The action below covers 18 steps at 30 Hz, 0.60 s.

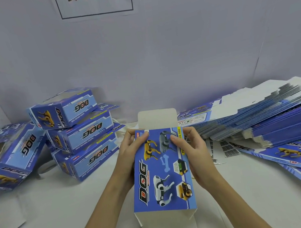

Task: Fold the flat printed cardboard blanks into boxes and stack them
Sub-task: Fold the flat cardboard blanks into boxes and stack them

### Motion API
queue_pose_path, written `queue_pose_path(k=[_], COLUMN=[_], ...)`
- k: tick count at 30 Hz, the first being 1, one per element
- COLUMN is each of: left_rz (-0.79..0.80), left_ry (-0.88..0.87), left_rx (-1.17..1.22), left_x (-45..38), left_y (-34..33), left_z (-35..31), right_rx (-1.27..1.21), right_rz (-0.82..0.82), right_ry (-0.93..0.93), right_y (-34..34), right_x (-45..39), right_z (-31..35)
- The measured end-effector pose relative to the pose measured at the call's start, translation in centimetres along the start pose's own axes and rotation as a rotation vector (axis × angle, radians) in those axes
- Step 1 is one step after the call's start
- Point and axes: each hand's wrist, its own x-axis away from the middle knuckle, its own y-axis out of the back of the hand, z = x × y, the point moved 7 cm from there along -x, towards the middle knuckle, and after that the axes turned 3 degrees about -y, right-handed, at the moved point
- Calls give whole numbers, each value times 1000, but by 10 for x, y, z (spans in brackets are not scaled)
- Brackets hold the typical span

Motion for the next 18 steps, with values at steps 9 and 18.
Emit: queue_pose_path(k=[9, 18], left_rz=[-54, -11], left_ry=[22, 132], left_rx=[-69, -307], left_x=[4, -3], left_y=[5, -18], left_z=[-8, -30], right_rx=[45, 208], right_rz=[-16, 51], right_ry=[17, -169], right_y=[0, -2], right_x=[0, 0], right_z=[5, -10])
